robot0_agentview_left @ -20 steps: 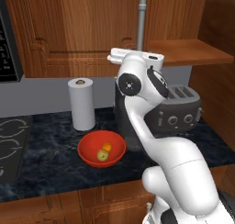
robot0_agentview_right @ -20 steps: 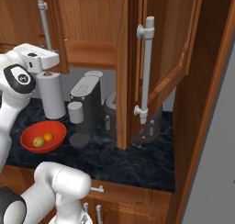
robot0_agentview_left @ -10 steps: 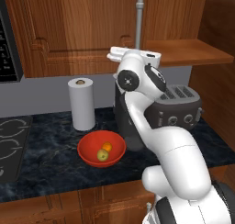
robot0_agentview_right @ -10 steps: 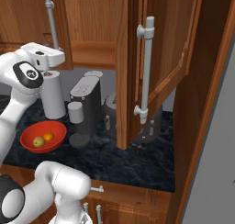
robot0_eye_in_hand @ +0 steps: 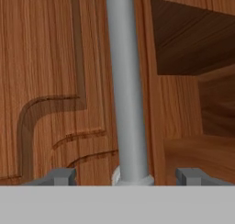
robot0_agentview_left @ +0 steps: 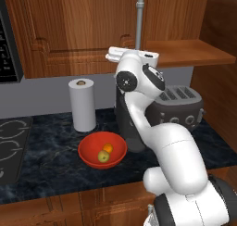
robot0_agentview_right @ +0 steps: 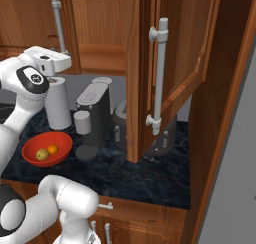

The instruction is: Open the cabinet. Pick the apple and tangerine from the cabinet and place them into the bowl. Then close the cabinet.

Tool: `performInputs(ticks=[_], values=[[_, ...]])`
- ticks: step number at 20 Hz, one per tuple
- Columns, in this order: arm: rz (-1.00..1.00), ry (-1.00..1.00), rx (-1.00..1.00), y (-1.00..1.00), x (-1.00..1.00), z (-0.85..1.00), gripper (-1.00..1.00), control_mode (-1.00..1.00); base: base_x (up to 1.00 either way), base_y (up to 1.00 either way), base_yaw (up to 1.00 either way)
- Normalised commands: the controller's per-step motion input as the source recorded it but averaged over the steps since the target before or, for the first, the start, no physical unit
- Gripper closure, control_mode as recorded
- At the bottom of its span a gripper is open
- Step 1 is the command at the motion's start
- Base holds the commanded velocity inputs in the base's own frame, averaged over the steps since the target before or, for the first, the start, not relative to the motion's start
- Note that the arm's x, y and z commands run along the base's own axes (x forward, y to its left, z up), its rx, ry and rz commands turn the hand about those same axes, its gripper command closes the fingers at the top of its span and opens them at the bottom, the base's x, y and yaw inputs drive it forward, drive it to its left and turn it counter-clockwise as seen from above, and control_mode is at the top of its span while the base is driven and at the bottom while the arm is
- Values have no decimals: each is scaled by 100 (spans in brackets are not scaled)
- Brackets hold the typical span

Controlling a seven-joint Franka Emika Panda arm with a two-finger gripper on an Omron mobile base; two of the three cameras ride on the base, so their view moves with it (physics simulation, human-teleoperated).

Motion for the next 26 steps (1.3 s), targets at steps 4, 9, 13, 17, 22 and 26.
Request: performInputs(ticks=[4,9,13,17,22,26], values=[[0,0,0,0,-7,0,-100,-100,0,0,0],[1,0,0,0,-80,3,-100,-100,0,0,0],[0,0,0,2,-73,0,-100,-100,0,0,0],[0,0,3,0,-83,3,-100,-100,0,0,0],[0,17,20,-21,-100,44,-100,-100,0,0,0],[-6,36,27,-44,-98,56,-100,-100,0,0,0]])
